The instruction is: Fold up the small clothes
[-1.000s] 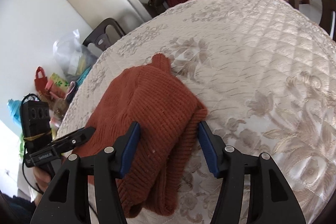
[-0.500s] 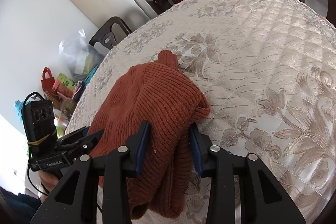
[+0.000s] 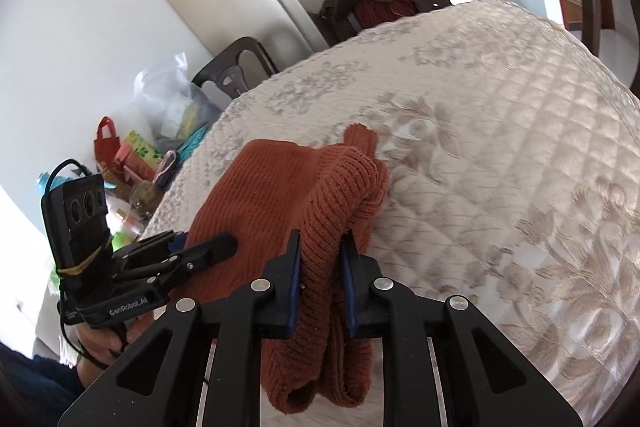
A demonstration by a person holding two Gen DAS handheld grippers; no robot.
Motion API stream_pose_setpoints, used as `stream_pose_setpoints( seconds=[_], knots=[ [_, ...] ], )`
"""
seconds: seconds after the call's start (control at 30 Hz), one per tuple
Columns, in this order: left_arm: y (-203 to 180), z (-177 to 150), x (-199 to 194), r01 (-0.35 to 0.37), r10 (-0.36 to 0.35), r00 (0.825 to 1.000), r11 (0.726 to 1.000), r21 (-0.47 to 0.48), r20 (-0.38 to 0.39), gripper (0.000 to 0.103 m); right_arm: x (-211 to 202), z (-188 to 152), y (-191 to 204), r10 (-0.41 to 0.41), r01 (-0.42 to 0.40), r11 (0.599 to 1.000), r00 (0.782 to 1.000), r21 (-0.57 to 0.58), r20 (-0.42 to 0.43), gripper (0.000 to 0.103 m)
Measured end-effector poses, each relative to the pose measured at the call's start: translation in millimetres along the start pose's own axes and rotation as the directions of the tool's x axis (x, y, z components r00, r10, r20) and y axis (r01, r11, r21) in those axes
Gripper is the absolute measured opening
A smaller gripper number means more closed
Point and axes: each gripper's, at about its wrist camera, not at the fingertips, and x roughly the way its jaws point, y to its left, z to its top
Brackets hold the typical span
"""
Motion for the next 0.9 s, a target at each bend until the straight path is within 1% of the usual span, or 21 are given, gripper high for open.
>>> stream_pose_setpoints(
  seconds=[0.13,0.3,0.67,0.9],
  knots=[
    [14.2,0.7,-8.1,-0.017,0.017,1.000,1.000,-0.014,0.011,0.035,7.7,4.1,11.1,0.025,-0.025,1.000,1.000,-0.011,-0.004,0.017],
    [41.9,3.2,-22.7,-0.038,0.040,0.999,0.998,-0.057,0.034,0.034,28.3,11.5,29.0,0.067,-0.067,0.997,0.998,-0.036,-0.018,0.017],
    [113.2,11.7,-53.4,-0.118,0.128,0.988,0.985,-0.124,0.083,0.034,95.0,32.9,79.0,0.173,-0.178,0.982,0.982,-0.067,-0.079,0.017],
    [153.4,25.6,-56.8,-0.158,0.173,0.980,0.977,-0.140,0.101,0.034,134.2,47.8,99.9,0.221,-0.229,0.971,0.970,-0.068,-0.103,0.017]
  ],
)
